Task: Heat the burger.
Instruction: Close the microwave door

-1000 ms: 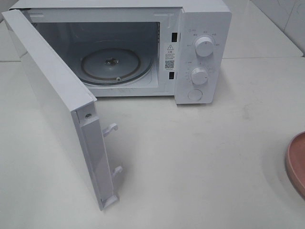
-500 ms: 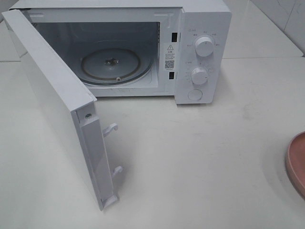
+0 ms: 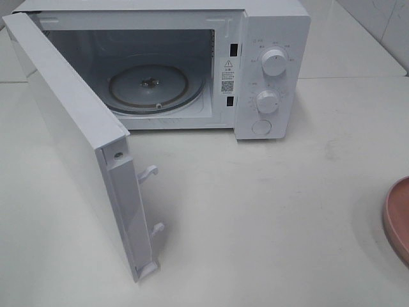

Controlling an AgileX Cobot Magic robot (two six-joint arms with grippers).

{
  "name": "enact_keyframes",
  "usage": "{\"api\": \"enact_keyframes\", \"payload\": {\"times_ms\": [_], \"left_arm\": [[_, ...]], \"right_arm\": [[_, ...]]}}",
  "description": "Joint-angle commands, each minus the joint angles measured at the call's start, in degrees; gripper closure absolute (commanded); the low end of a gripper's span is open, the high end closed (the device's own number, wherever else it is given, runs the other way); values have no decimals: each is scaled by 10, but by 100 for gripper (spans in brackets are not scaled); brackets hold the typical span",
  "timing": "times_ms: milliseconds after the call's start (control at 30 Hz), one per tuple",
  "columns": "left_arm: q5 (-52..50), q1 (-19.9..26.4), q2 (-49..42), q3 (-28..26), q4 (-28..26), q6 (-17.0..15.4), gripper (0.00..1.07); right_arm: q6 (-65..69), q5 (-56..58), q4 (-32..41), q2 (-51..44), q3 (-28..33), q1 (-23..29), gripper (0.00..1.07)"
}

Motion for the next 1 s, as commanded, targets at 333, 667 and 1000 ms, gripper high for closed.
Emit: {"api": "enact_keyframes", "payload": {"times_ms": [333,667,1000], "left_arm": [[-135,2,125,22,-7,1,107],[-422,2,195,114,-10,13,107],[-677,1,314,189,9,17,107]], "right_arm": [[-5,-6,1,-17,1,-5,31],[-5,-6,1,-17,1,-5,31],[-5,-6,1,-17,1,-5,31]]}}
